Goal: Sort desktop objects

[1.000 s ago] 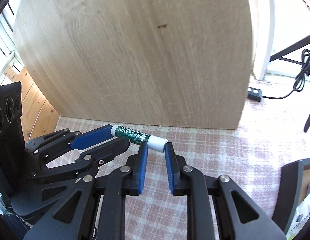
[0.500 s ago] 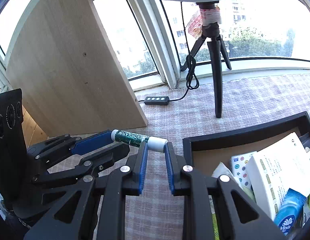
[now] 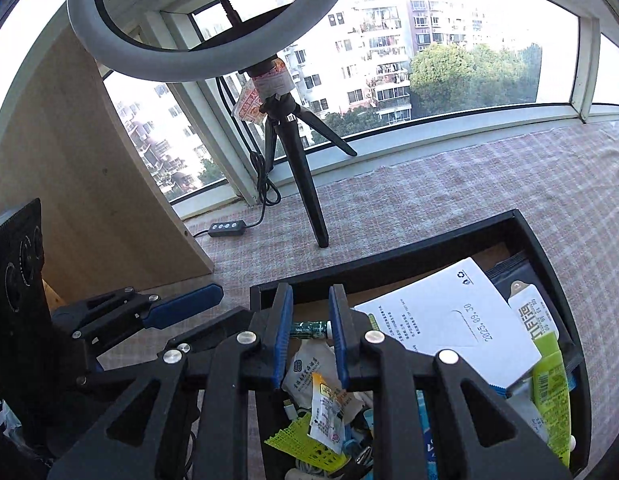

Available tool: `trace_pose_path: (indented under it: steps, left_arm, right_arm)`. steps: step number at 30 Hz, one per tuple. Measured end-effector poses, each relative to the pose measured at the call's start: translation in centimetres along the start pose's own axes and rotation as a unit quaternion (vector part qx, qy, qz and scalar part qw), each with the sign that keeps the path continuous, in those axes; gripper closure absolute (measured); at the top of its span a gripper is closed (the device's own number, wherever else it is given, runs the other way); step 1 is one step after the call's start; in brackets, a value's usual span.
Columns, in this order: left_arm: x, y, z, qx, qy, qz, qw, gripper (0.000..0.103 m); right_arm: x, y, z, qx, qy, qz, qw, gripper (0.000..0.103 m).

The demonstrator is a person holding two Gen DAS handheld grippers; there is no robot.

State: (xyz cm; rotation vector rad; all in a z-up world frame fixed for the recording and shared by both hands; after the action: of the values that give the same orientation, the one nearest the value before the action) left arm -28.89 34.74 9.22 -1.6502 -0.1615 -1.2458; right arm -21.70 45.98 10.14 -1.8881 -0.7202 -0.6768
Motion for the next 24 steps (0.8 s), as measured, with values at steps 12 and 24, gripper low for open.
trace_pose_path:
  steps: [12, 24]
  left_arm:
    - [2.8, 1.4, -2.7, 0.020, -0.038, -0.008, 0.9991, 0.077]
    - [10.0, 3.6, -4.3, 0.033, -0.099, 0.001, 0.9945, 0.064]
  right_arm:
    - [0.6, 1.0, -0.8, 0.000, -0.003, -0.009, 1.000, 0.084]
    - [3.8, 2.2, -5.2, 0.030, -0.018, -0.018, 0.999, 0.077]
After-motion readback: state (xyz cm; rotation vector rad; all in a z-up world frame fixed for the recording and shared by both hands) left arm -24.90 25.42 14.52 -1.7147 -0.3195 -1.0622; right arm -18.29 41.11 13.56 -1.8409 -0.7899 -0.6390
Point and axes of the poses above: each gripper's, at about its wrist camera, not at the fingertips, and x roughly against the way its jaws point, z to its right, y to its underside, the point moved 8 cm from there along -x, roughly the way its jaws point, and after that the axes turned 9 degrees about -y, right-handed, at the moved point
